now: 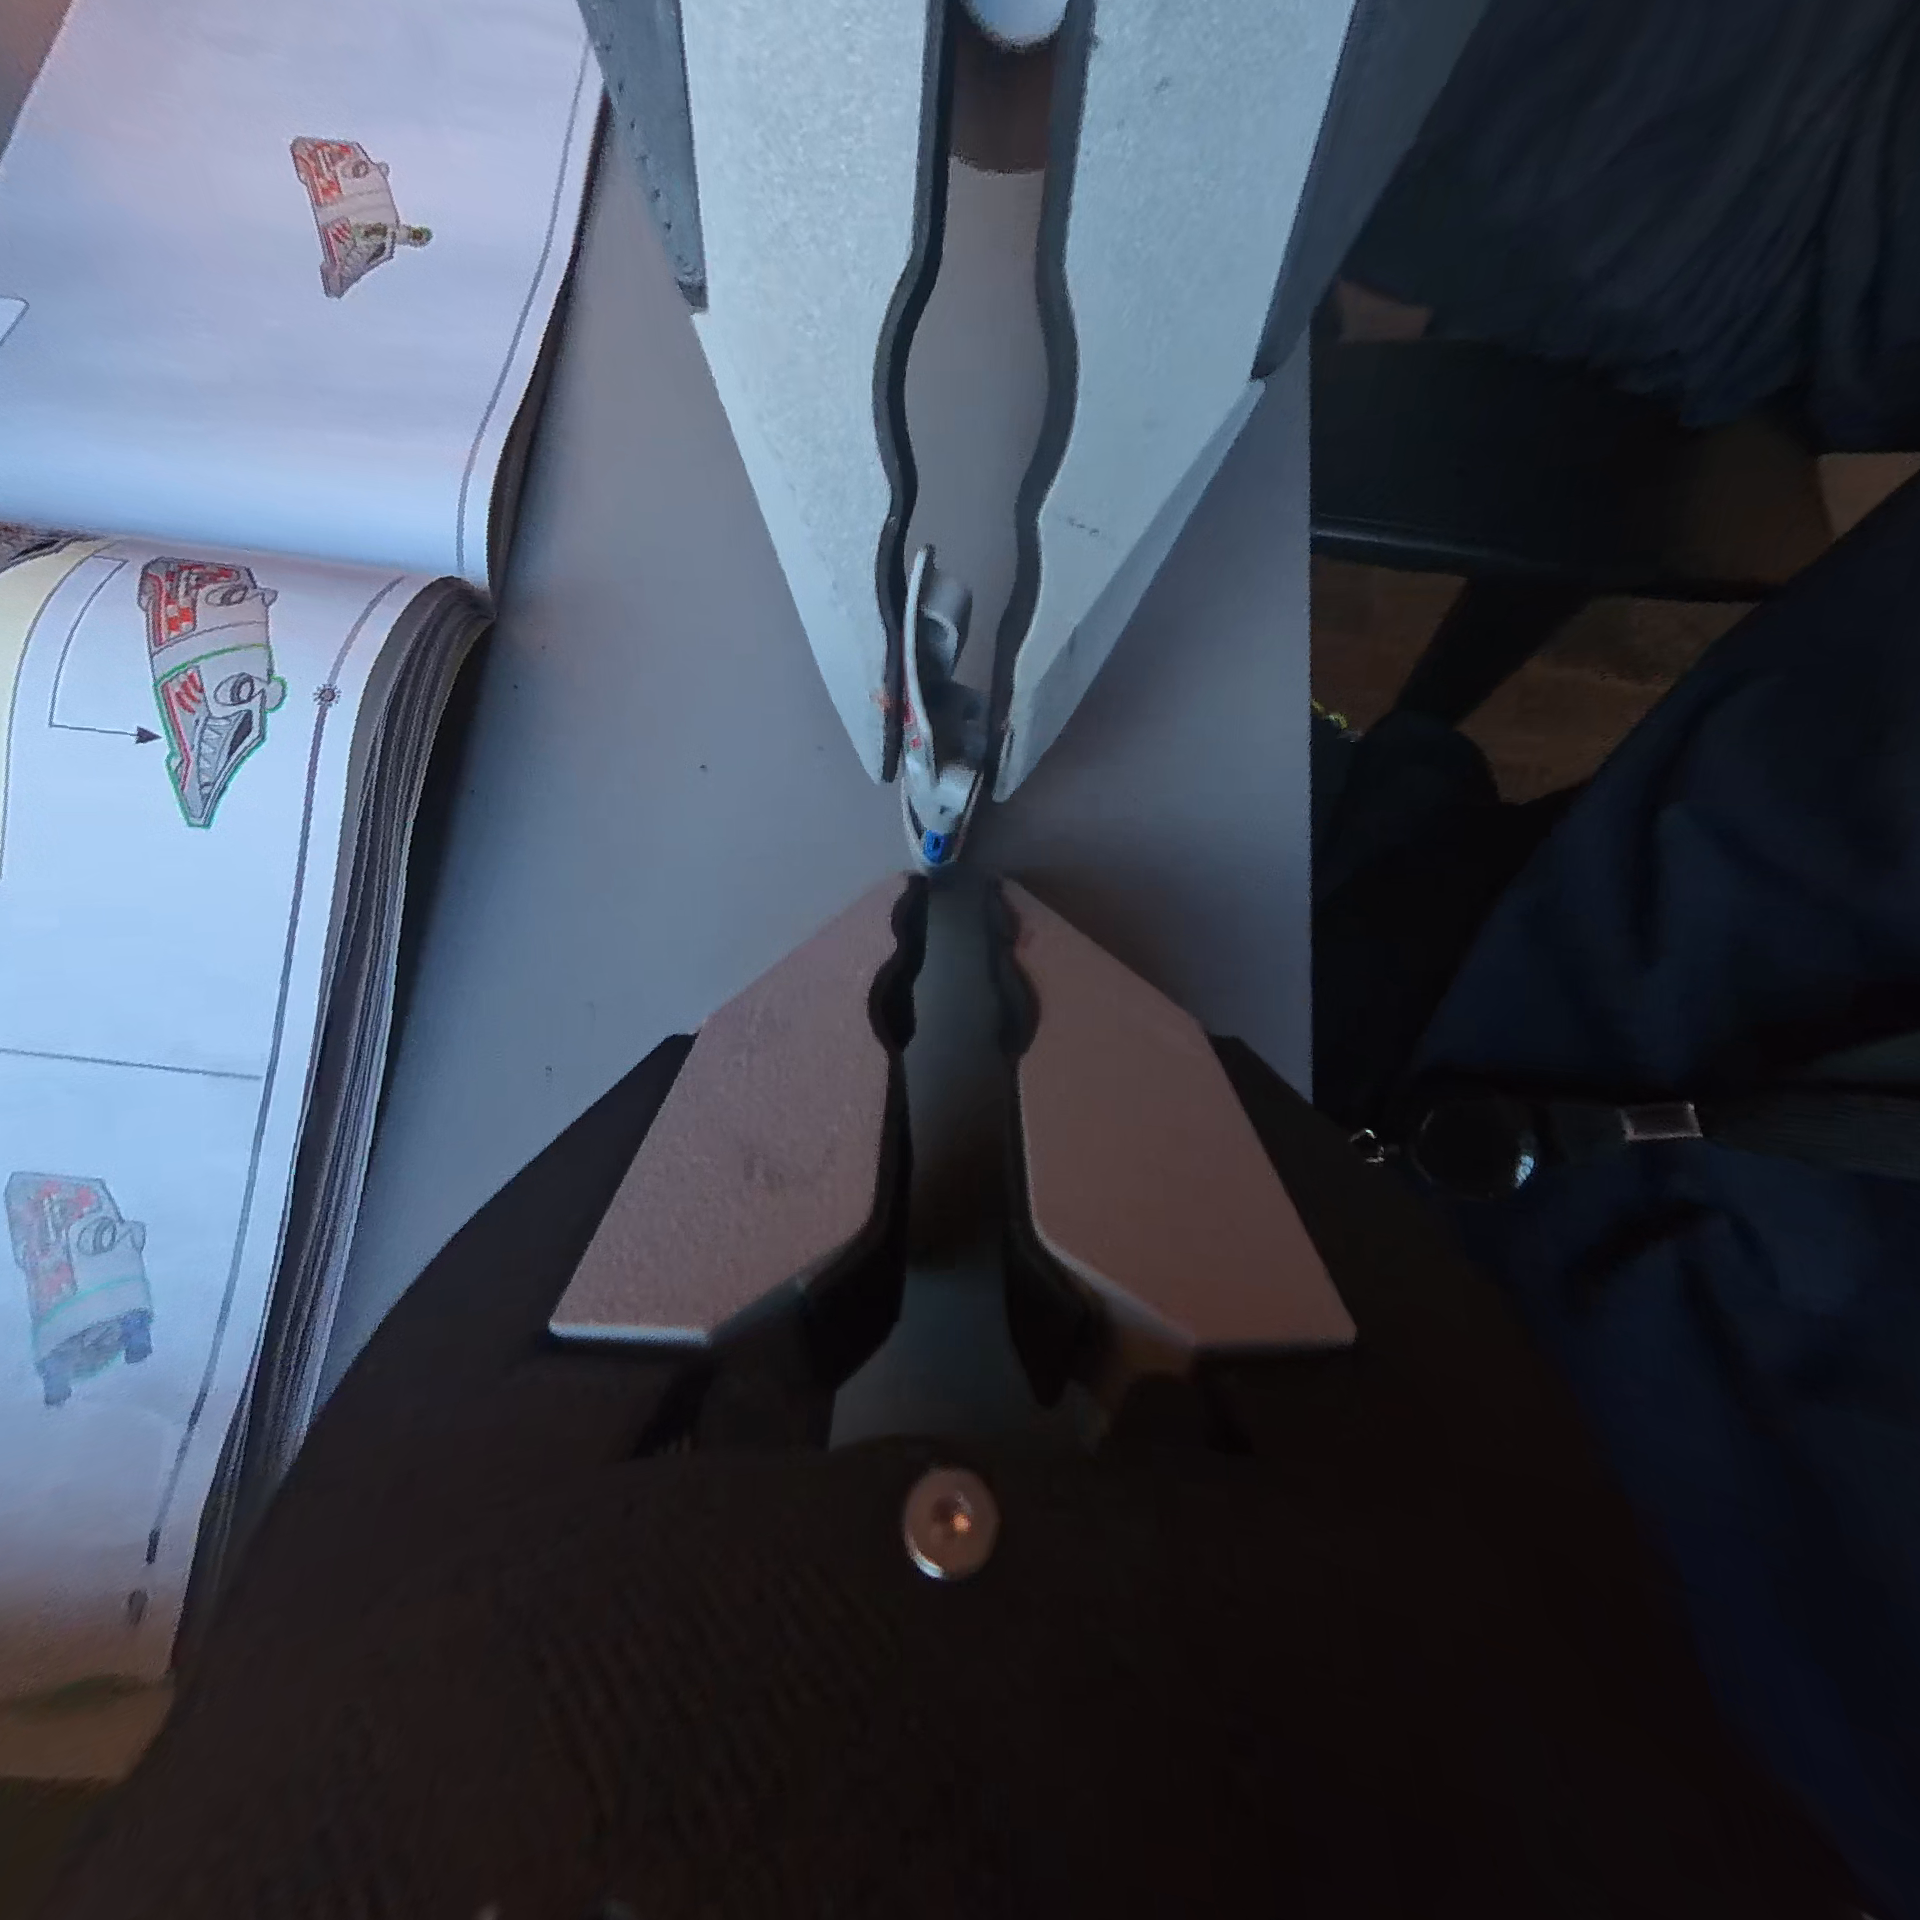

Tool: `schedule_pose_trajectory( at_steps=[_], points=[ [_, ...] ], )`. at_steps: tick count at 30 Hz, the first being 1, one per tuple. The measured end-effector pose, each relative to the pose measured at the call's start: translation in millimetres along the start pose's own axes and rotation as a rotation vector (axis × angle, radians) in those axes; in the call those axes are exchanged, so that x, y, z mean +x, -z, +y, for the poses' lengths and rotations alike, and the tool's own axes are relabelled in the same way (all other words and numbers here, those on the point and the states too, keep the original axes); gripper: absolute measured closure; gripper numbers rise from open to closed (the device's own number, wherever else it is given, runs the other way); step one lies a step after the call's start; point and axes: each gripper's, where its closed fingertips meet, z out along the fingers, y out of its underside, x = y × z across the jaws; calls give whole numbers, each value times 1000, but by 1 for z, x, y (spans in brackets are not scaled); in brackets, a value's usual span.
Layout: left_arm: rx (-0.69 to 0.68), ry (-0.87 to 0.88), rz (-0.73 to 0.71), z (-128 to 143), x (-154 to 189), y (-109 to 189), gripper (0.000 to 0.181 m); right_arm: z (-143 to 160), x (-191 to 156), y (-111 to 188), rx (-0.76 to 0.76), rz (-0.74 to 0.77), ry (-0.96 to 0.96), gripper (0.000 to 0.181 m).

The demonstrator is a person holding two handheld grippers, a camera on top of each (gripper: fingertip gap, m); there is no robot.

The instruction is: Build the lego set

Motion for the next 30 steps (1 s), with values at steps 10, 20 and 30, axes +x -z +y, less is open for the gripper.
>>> schedule_pose_trajectory(
  at_steps=[10, 20, 30],
  points=[
    [169, 5, -1, -34, -4, 18, 177, 0, 1, -1, -57, 4, -17, 169],
    [233, 29, 14, -34, -6, 15, 181, 1, 1, -1, -75, 16, -23, 169],
    [231, 19, -17, -33, -5, 15, 181, 3, 0, -1, -185, 44, -10, 169]
  ],
)
